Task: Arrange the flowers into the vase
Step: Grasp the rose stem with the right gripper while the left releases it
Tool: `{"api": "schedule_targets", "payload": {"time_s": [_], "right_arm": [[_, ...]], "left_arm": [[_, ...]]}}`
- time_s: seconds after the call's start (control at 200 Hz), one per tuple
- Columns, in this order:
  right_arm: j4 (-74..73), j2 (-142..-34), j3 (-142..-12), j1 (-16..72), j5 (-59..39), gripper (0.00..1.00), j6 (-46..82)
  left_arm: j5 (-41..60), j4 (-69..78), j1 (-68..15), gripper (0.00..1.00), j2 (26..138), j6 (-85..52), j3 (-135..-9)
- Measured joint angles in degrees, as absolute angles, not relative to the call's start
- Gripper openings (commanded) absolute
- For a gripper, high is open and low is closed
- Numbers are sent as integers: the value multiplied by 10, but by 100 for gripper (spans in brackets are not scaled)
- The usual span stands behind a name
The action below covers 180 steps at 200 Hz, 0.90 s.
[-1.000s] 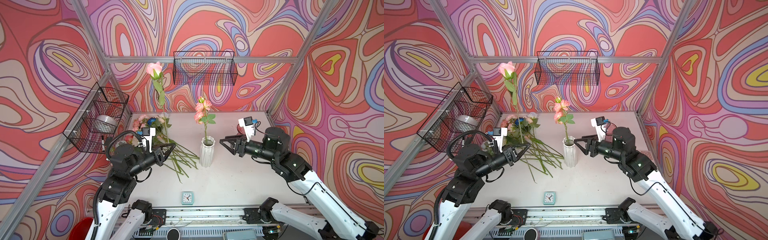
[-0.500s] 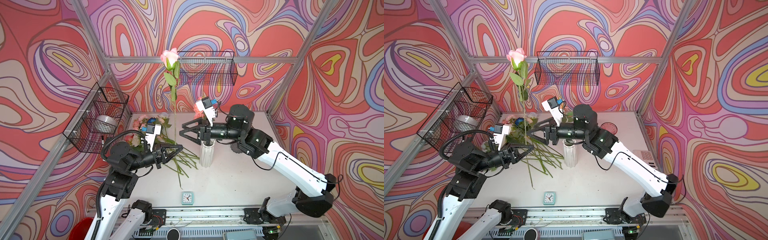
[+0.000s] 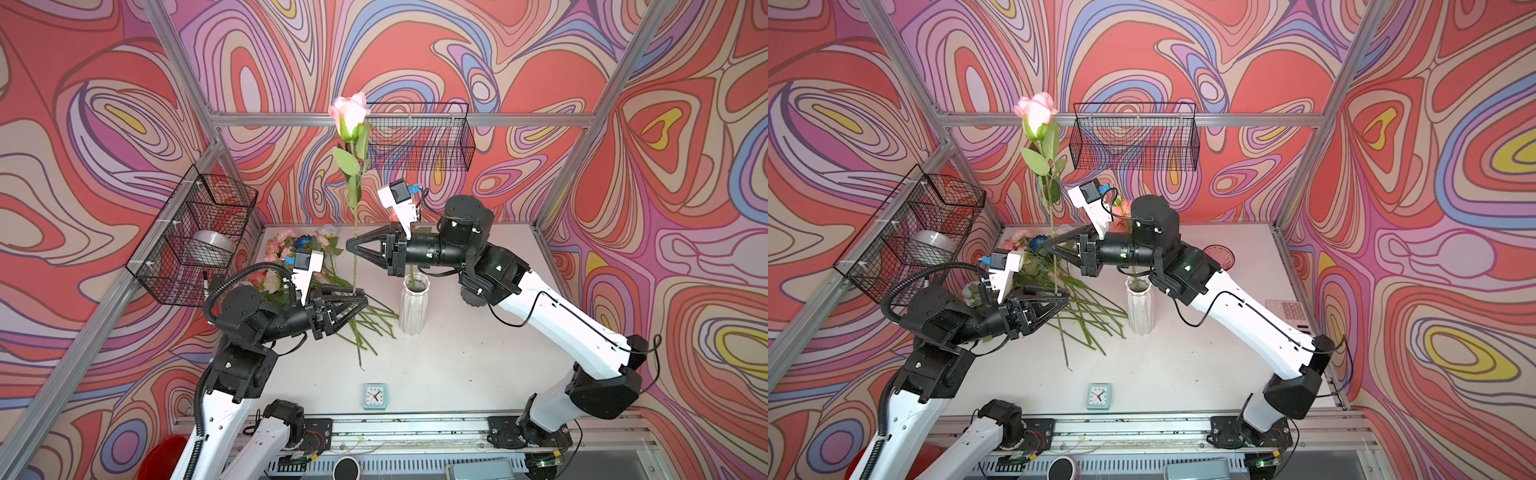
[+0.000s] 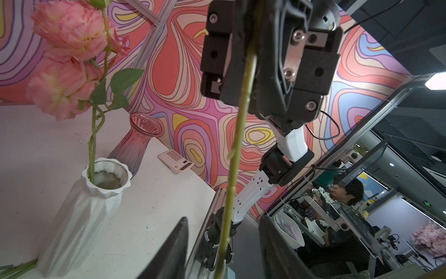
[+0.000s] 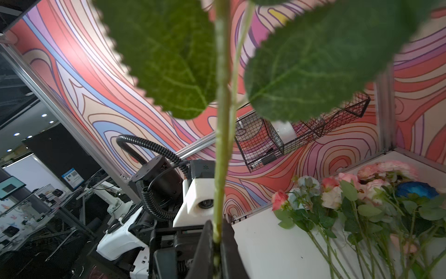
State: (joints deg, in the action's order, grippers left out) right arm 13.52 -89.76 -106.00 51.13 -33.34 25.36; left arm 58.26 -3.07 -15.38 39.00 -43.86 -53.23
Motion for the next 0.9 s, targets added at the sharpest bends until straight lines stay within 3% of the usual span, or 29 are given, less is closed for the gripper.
{"api": "schedule_targets", "payload": {"time_s": [0.1, 0.486, 0.686, 0.901], "right_arm": [[155, -858, -1031, 511, -293, 0, 230], [176, -655, -902, 511, -22, 0, 99], [99, -639, -825, 511, 107, 0, 23], [29, -654, -803, 511, 163, 0, -21]], "left_arm": [[541, -60, -154, 100, 381, -426, -533], [294, -169, -154, 100, 286, -369, -512], [236, -204, -154, 100, 277, -366, -482], [220, -216, -154, 100, 276, -366, -477]]}}
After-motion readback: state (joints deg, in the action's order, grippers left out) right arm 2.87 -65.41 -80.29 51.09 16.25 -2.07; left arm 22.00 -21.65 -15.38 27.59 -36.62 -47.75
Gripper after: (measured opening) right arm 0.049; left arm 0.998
